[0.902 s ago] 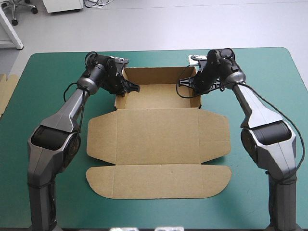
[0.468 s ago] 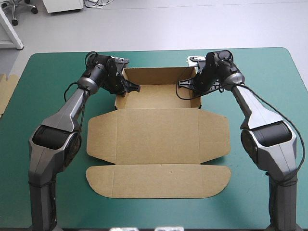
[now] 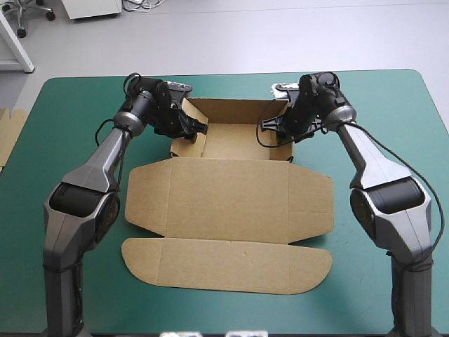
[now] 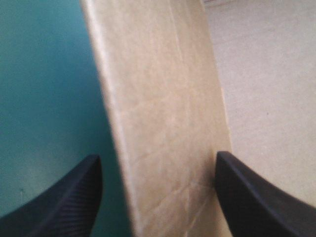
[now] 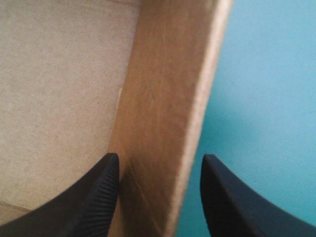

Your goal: Fold the box

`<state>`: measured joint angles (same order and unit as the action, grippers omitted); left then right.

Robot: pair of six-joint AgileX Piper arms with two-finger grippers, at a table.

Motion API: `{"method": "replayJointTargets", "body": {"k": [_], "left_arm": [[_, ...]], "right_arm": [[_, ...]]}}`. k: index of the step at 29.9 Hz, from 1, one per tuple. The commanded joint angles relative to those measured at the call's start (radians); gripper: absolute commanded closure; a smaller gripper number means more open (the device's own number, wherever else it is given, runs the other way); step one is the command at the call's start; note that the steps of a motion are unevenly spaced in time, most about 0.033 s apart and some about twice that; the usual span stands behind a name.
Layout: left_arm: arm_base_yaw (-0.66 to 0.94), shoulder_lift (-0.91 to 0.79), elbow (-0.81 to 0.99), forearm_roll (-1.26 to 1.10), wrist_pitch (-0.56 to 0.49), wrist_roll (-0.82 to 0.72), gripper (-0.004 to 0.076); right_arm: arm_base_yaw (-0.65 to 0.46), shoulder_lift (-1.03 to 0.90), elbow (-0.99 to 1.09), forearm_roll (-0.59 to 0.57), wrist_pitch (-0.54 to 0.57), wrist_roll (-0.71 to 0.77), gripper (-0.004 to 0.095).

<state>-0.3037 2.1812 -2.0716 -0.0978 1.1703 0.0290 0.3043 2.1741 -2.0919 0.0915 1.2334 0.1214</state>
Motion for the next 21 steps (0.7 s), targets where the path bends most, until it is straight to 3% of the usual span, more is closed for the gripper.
{"method": "replayJointTargets", "body": {"k": [1,12,21], "left_arm": [[-0.006,-0.092,-0.033,-0.031,-0.013,0.0,0.0175],[-0.006,-0.157,-0.074,-0.026,0.004,0.0,0.0177],[-0.006,-0.26,-0.038,0.011,0.004,0.028,0.0263]], "right_arm": [[-0.003,-0.086,-0.035,0.005,0.013,0.001,0.0392],[-0.003,-0.171,-0.075,-0.004,0.012,0.006,0.0393],[-0.003,-0.282,-0.072,-0.076,0.003,0.006,0.0398]]}}
